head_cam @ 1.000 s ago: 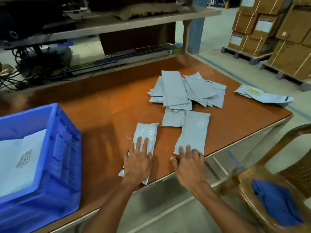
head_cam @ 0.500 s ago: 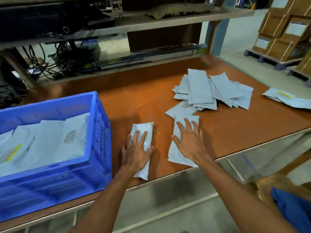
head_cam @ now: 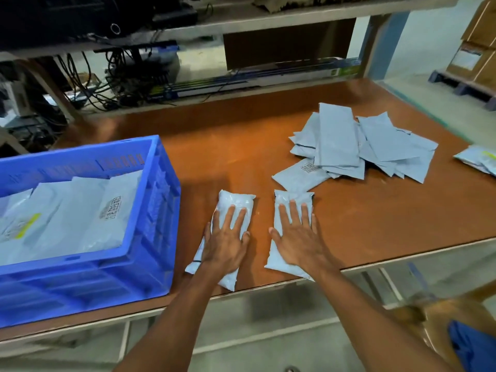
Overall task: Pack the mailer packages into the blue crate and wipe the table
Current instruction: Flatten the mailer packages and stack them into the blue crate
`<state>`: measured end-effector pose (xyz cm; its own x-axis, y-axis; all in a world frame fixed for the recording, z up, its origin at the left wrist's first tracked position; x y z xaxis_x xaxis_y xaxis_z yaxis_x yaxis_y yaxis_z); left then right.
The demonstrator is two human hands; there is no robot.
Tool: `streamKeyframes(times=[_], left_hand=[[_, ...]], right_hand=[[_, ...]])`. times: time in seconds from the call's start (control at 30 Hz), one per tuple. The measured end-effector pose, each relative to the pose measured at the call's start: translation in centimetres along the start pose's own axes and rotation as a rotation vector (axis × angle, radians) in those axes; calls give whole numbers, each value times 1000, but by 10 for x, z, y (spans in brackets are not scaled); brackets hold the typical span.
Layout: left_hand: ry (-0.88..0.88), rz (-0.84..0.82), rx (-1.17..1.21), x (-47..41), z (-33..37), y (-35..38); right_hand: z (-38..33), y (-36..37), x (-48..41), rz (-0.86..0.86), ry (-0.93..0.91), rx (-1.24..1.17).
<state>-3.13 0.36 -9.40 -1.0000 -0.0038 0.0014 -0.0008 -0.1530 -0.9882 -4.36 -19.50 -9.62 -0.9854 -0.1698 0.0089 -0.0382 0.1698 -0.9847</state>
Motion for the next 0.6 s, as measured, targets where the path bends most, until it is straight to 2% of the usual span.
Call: streamKeyframes(times=[0.17,0.27,0.33,0.4,0.5,0.6], left_hand=[[-29,-28,-31,1,2,-3],[61,-39,-145,7,14,-18],[88,-26,-130,11,23,-35],[19,6,-55,8,23,-54],[-10,169,29,-11,20,-98],[15,397,114,-29,10,-183]], right_hand=[[-4,-4,0,-8,-21,2],[-9,-11,7,1,-79,-7],[-11,-18,13,11,-130,-25],[-14,-30,10,32,-162,-54],[-33,-72,-13,211,-238,-98],[-80,-140,-42,423,-373,-150]])
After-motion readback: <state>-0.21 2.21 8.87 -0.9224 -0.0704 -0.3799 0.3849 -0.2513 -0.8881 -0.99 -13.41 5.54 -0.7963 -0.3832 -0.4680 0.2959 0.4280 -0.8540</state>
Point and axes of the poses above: each hand's wrist, its own x-axis away from the middle knuckle, its own y-axis out of the palm, z = x × y, the point moved 2 cm from there along -x, towards the middle knuckle, and after that the axes turned 13 degrees about -y, right-handed, at the moved point
